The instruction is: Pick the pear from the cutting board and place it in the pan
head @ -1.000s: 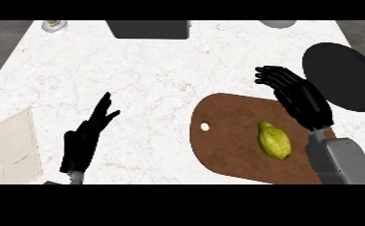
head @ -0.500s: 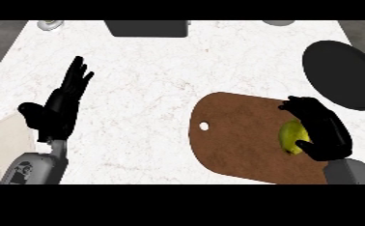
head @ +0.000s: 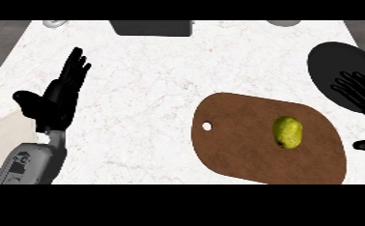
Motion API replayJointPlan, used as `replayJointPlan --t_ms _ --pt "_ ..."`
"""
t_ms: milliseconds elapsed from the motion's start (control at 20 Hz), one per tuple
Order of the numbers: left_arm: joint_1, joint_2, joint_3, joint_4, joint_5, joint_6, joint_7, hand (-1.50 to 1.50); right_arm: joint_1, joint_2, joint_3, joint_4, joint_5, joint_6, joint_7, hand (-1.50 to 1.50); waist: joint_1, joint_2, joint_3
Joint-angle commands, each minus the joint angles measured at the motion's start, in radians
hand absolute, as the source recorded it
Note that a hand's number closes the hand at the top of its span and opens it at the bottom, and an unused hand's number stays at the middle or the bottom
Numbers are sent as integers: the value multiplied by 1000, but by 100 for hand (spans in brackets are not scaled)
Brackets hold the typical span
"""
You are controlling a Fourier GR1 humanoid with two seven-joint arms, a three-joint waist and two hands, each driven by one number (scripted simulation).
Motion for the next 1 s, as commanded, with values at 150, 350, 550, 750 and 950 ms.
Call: replayJointPlan --t_ms 150,350,550,750,950 --pt "-24 -12 -2 25 -7 -8 -8 0 -111 -114 10 85 101 224 -151 -150 17 2 0" --pt "-72 -7 12 59 -6 -18 -2 0 -178 -94 25 106 173 148 -197 -150 17 6 0" --pt "-49 -13 -4 22 -19 -7 26 0 -232 -95 46 134 190 151 -206 -150 16 -2 -3" --pt "-51 -14 25 72 -3 -28 -23 0 -251 -90 76 110 136 238 -175 -150 6 0 -4" --pt "-59 -20 20 67 -19 -6 -2 0 -230 -60 98 37 108 250 -182 -150 -12 -7 -4"
